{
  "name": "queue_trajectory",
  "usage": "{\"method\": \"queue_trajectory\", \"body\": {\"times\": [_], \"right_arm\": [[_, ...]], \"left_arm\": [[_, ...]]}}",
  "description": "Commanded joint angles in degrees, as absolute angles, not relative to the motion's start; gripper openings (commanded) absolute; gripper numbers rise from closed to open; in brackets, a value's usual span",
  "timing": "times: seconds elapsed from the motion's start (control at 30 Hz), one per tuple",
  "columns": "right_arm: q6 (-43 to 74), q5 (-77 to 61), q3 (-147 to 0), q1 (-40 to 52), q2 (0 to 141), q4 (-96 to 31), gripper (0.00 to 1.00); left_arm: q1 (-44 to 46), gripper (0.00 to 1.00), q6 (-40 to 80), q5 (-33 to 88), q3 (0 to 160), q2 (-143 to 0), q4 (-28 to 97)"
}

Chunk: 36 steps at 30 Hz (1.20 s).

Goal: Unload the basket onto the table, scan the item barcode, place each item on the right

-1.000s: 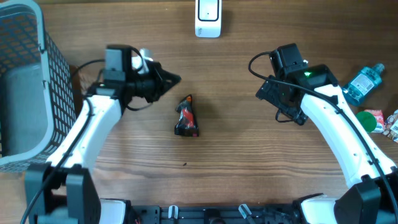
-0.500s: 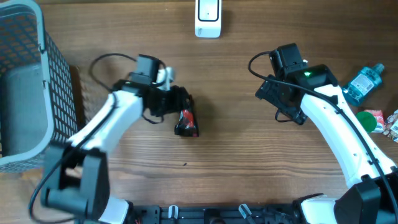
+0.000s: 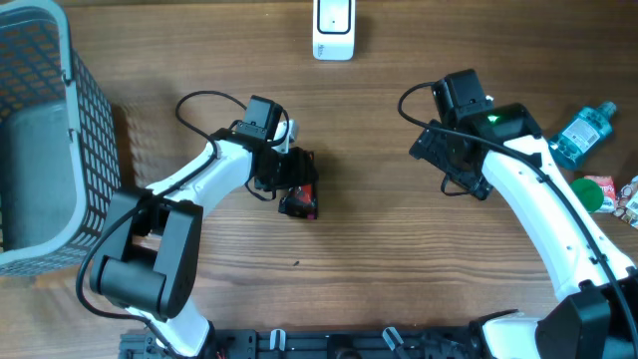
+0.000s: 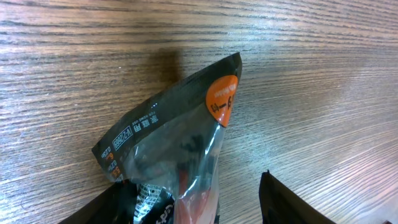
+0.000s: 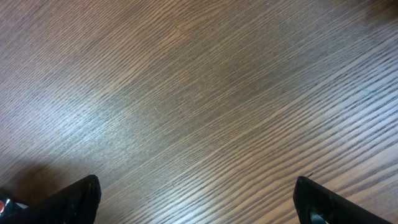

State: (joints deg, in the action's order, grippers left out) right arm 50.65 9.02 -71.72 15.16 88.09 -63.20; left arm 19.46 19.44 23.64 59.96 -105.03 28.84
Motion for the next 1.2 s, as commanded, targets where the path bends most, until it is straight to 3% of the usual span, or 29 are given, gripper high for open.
{"method": "queue_trajectory", "body": {"times": [0.0,0.2,0.37,0.5,0.8,1.03,1.17], "right_arm": [[49.67,8.71,-71.72,15.03,88.68,-63.29,1.00],[49.69,8.69,-71.72,15.03,88.68,-63.24,1.00],[49.71,8.69,-71.72,15.03,88.68,-62.87,1.00],[49.71,8.69,-71.72,15.03,88.68,-62.61,1.00],[49.69,8.69,-71.72,15.03,88.68,-62.63,1.00],[49.71,8.71,-71.72,15.03,88.68,-62.61,1.00],[49.89,8.67,-71.72,15.03,88.68,-62.39,1.00]], "left_arm": [[20.10,0.55,20.38,23.94,59.83,-106.37,28.42],[20.14,0.45,20.29,26.15,59.79,-108.66,28.88],[20.51,0.26,19.88,27.11,59.79,-108.90,28.91],[21.04,0.04,19.86,30.96,59.79,-108.90,28.80],[20.75,0.04,21.69,39.09,59.81,-108.88,28.88],[13.13,0.04,42.30,55.07,59.81,-108.88,26.89],[6.11,0.04,62.52,65.39,59.81,-108.88,25.67]]}}
